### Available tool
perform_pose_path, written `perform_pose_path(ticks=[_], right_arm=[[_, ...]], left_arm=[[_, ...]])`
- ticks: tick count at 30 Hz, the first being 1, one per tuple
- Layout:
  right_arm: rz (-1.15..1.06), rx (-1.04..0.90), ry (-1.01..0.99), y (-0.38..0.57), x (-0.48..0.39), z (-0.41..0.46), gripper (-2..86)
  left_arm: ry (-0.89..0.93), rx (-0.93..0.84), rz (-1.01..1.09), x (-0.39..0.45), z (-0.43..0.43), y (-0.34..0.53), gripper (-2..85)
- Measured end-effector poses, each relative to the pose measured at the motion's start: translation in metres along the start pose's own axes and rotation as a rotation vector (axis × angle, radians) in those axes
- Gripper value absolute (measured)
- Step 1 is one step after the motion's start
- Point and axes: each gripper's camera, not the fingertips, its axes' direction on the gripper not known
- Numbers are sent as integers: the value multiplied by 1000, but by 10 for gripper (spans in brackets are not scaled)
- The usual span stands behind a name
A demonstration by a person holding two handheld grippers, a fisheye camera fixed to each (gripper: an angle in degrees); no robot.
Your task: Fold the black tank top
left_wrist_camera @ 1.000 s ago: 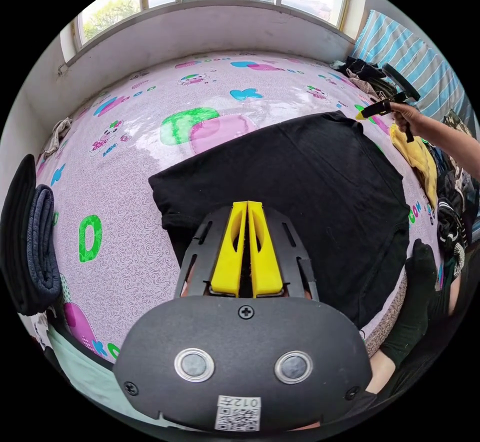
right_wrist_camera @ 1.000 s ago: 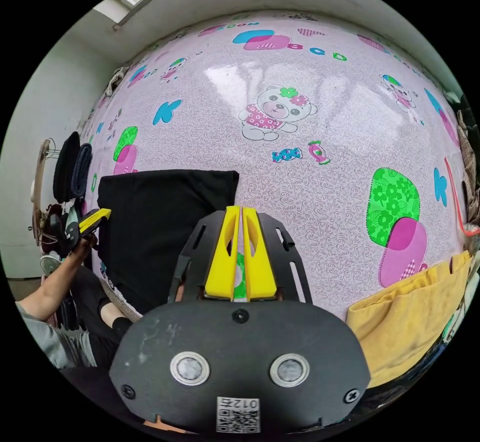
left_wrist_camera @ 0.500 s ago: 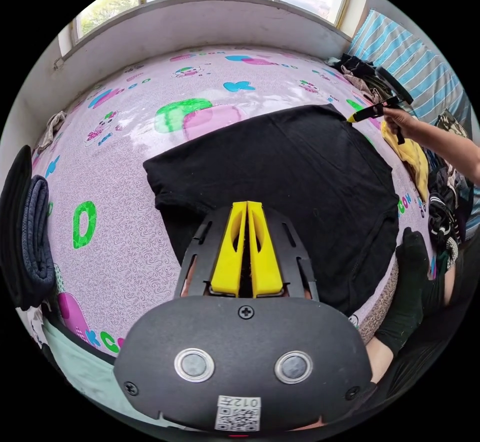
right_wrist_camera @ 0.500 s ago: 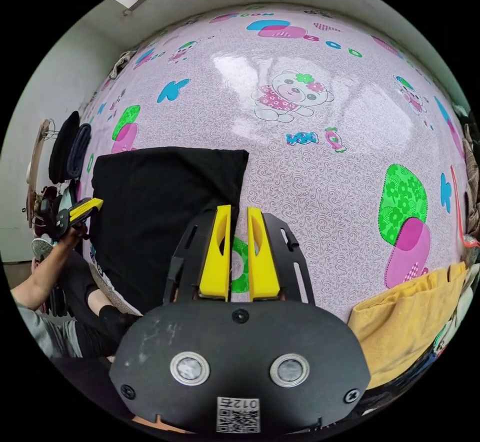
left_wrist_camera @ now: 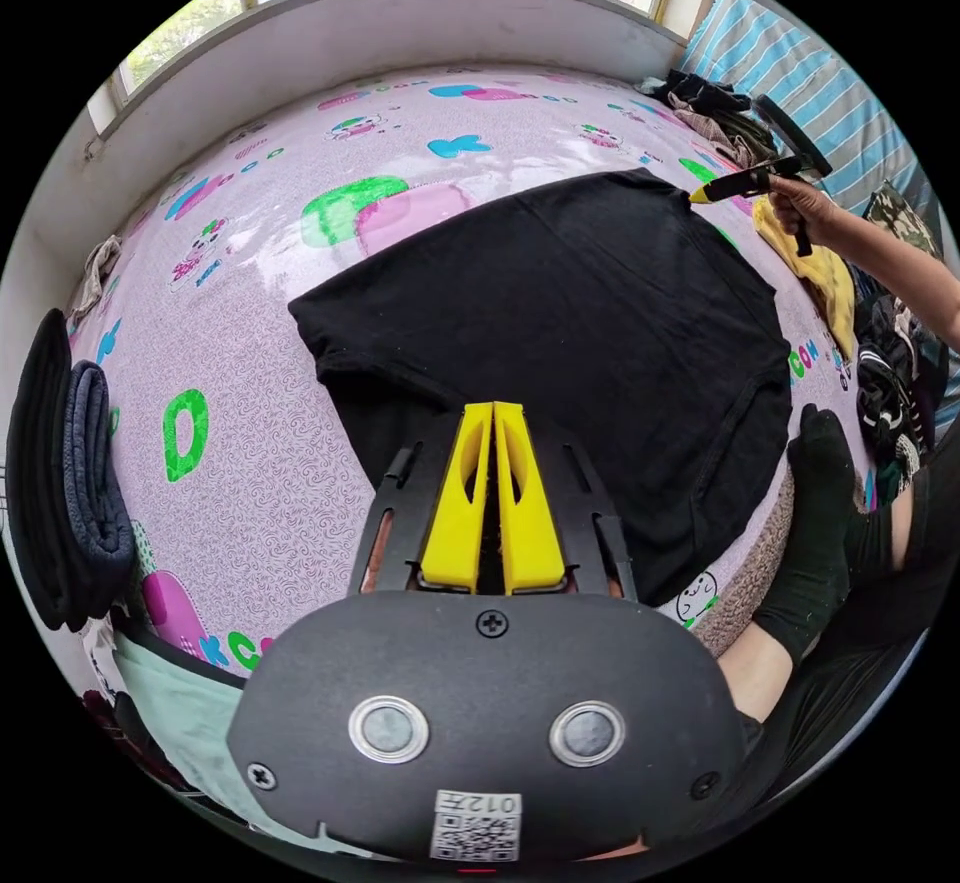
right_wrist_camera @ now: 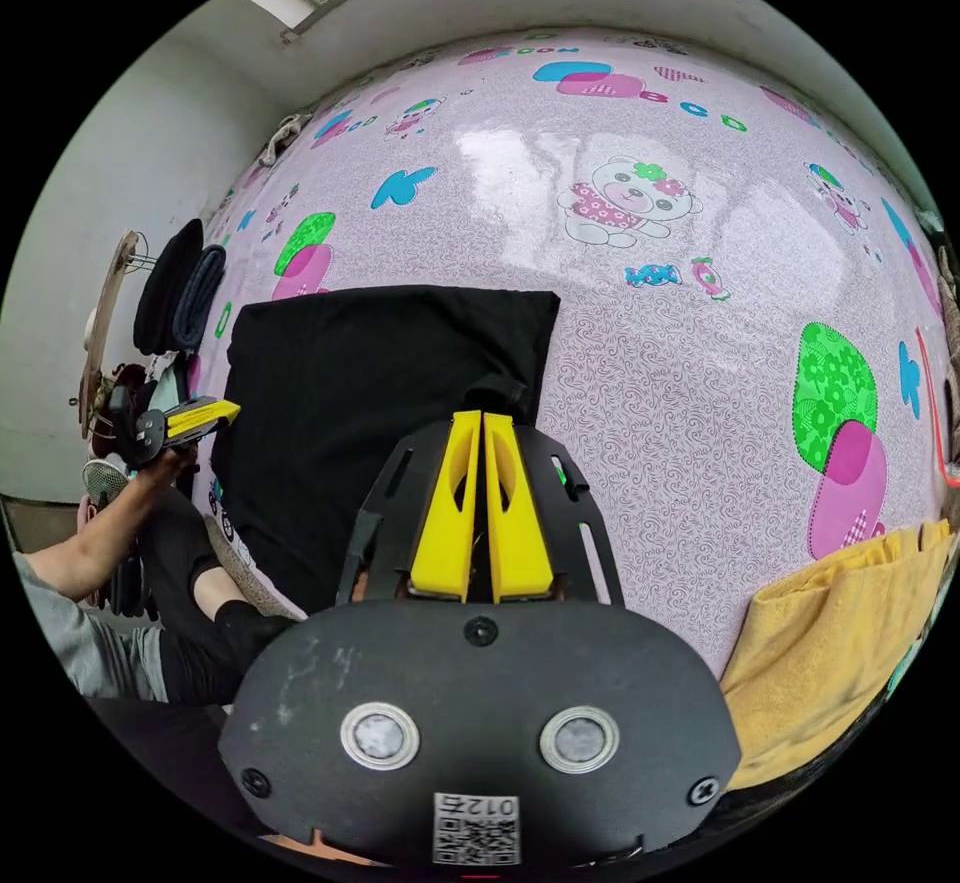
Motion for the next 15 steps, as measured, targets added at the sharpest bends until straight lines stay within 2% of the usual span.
perform_pose_path(ticks=[6,10,15], right_arm=[[5,-48,92,28,60,-2,-8],[-53,-6,6,52,80,-21,-8],[-110,-71,-20,69,120,2,-8]], left_arm=[[-23,-18,-103,-19,-7,13,5],[-21,68,-168,-33,-21,11,6],[-78,142,-232,-51,-25,-14,5]])
